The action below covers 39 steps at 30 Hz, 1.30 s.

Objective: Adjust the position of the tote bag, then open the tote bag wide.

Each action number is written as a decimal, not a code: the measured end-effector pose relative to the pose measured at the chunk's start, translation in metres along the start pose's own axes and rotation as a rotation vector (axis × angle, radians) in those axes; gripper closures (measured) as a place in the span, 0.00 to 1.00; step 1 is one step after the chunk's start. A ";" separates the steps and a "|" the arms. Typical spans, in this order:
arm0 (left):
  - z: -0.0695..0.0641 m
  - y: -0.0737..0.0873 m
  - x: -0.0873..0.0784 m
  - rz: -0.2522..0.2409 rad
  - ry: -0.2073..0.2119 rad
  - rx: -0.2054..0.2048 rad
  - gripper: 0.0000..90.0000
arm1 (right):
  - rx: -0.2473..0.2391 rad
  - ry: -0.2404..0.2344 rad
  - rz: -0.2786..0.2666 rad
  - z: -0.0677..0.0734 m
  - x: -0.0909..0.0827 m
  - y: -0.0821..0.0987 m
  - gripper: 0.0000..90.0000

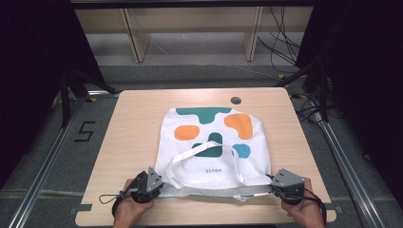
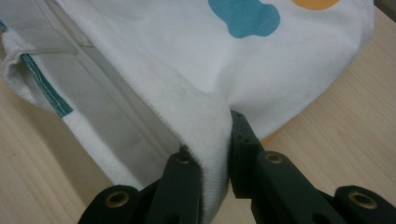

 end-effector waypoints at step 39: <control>0.022 -0.102 -0.078 -0.419 -0.031 0.023 0.95 | 0.172 0.112 -0.309 -0.063 -0.035 -0.078 0.97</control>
Point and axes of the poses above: each handheld gripper's, and its own axes: x roughly forward along the jaws, y roughly out of its underside, z roughly to its left, the point moved 10 cm from there along x, roughly forward along the jaws, and after that the axes turned 13 degrees about y, right-handed, at the moved point
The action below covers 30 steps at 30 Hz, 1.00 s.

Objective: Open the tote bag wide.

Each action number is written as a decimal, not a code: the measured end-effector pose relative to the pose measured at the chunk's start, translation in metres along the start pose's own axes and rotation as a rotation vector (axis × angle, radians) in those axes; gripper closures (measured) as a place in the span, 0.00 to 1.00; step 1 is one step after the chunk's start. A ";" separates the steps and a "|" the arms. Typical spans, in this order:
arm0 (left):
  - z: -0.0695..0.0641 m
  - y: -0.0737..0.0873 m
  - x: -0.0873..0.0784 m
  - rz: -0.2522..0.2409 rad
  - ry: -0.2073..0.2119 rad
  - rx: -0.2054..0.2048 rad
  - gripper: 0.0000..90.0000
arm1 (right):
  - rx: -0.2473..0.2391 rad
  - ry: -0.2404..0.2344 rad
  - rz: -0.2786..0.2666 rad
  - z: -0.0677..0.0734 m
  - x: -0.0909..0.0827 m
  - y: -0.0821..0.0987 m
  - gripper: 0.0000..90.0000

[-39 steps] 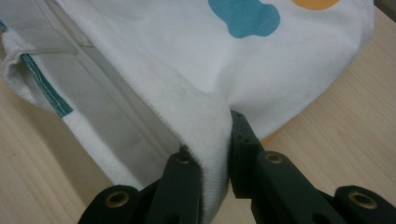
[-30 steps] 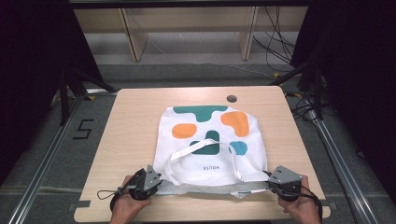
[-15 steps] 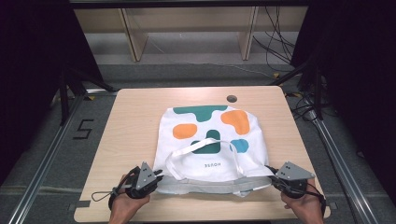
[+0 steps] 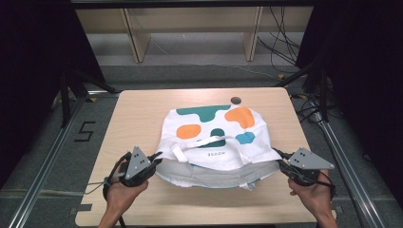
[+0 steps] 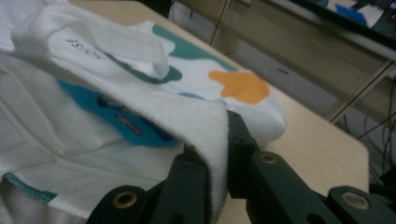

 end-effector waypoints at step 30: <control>0.024 -0.134 -0.062 -0.306 -0.006 0.032 0.96 | -0.111 0.113 -0.200 -0.064 -0.050 -0.139 0.98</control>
Point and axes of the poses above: each handheld gripper's, and its own axes: x roughly forward along the jaws, y roughly out of its underside, z roughly to its left, the point moved 10 cm from there along x, roughly forward along the jaws, and after that the axes turned 13 degrees about y, right-handed, at the moved point
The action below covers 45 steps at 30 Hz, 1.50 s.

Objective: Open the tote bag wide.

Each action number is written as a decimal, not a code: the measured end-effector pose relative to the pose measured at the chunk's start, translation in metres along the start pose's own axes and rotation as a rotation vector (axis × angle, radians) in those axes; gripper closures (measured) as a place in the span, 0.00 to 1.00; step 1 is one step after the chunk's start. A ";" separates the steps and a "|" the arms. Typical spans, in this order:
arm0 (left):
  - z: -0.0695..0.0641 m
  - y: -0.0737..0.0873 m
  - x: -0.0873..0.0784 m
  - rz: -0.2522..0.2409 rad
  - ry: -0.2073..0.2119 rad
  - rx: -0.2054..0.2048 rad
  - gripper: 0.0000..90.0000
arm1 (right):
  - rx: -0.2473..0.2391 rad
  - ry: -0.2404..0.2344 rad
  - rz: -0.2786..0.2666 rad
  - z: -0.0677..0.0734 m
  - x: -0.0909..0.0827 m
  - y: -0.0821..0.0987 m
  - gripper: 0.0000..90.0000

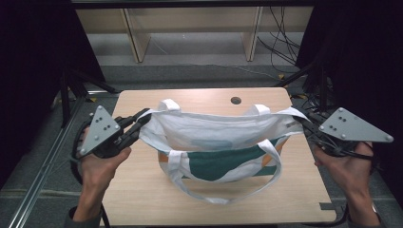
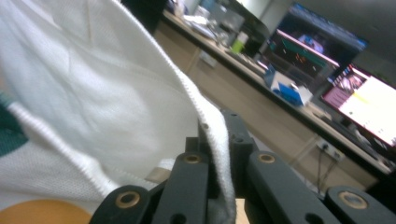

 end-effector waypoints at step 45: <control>0.010 0.132 0.079 0.225 0.115 -0.196 0.93 | 0.100 0.012 0.276 0.012 0.076 0.120 0.98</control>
Point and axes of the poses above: each handheld gripper's, and its own axes: x roughly forward along the jaws, y roughly out of its underside, z roughly to its left, the point moved 10 cm from there along x, roughly forward along the jaws, and after that the axes turned 13 degrees about y, right-handed, at the moved point
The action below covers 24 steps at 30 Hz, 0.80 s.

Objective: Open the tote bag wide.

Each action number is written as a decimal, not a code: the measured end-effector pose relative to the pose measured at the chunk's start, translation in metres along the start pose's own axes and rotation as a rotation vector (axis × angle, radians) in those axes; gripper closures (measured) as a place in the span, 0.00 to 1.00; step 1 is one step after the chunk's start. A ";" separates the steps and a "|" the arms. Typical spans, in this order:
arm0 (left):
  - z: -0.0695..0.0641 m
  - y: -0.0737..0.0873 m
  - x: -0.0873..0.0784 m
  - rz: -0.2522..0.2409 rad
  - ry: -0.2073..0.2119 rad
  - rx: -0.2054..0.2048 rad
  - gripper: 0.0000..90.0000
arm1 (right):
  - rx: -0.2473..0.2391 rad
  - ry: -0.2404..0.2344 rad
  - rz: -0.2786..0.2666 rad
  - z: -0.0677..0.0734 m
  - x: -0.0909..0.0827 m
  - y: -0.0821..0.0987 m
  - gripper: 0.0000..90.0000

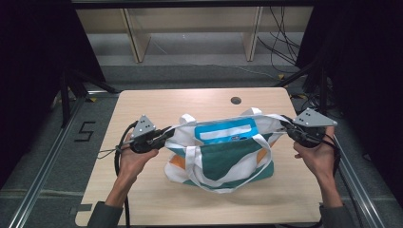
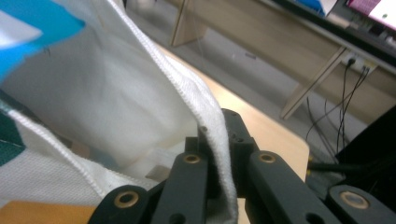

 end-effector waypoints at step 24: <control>-0.013 0.062 0.044 0.185 0.077 -0.049 0.90 | -0.022 -0.092 0.180 0.015 0.021 0.063 0.98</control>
Point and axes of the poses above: each handheld gripper's, and its own axes: x roughly forward along the jaws, y roughly out of its underside, z roughly to its left, the point moved 10 cm from there along x, roughly forward along the jaws, and after that the axes turned 13 degrees about y, right-handed, at the moved point
